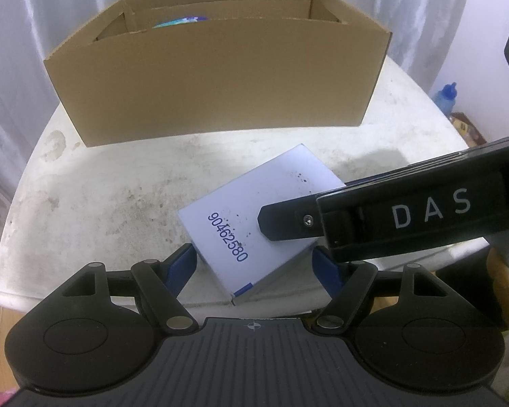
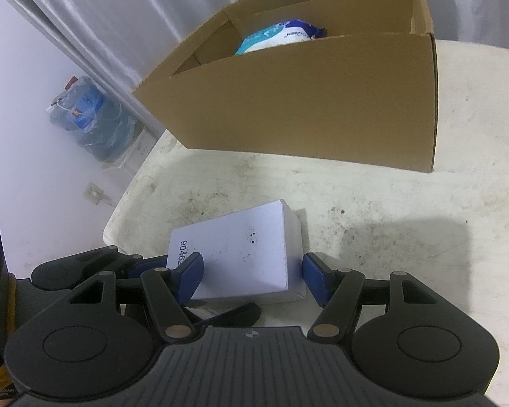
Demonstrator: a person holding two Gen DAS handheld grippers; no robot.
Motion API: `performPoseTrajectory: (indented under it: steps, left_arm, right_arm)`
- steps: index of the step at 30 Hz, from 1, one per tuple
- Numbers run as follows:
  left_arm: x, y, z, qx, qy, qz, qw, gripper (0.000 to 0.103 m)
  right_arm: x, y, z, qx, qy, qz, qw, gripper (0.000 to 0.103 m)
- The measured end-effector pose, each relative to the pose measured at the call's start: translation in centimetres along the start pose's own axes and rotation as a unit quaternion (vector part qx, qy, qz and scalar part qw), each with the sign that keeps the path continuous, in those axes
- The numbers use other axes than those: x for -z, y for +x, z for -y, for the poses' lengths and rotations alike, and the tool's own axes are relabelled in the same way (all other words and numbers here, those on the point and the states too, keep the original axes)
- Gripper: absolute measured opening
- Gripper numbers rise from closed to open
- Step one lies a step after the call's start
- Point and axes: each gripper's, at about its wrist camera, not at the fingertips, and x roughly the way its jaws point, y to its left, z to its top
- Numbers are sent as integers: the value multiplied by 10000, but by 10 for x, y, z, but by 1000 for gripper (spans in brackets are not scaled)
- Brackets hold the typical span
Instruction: Organize objects
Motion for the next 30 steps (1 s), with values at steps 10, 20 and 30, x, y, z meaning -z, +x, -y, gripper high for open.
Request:
performPoseTrajectory:
  steps: [10,20,30]
  left_arm:
    - [-1,-9,0,-44,23,134,9999,75]
    - [-1,-27,-1,-92,19,382,9992,75]
    - [-71,-71,-1,-359,434,1456,9877,75]
  right_arm:
    - [6,-10,-4,-21,-40,142,9999,69]
    - [6,-28,-15,-47,-142,364,9992,69]
    - [-50,-85,-43,-41,-622,1511,9866,69]
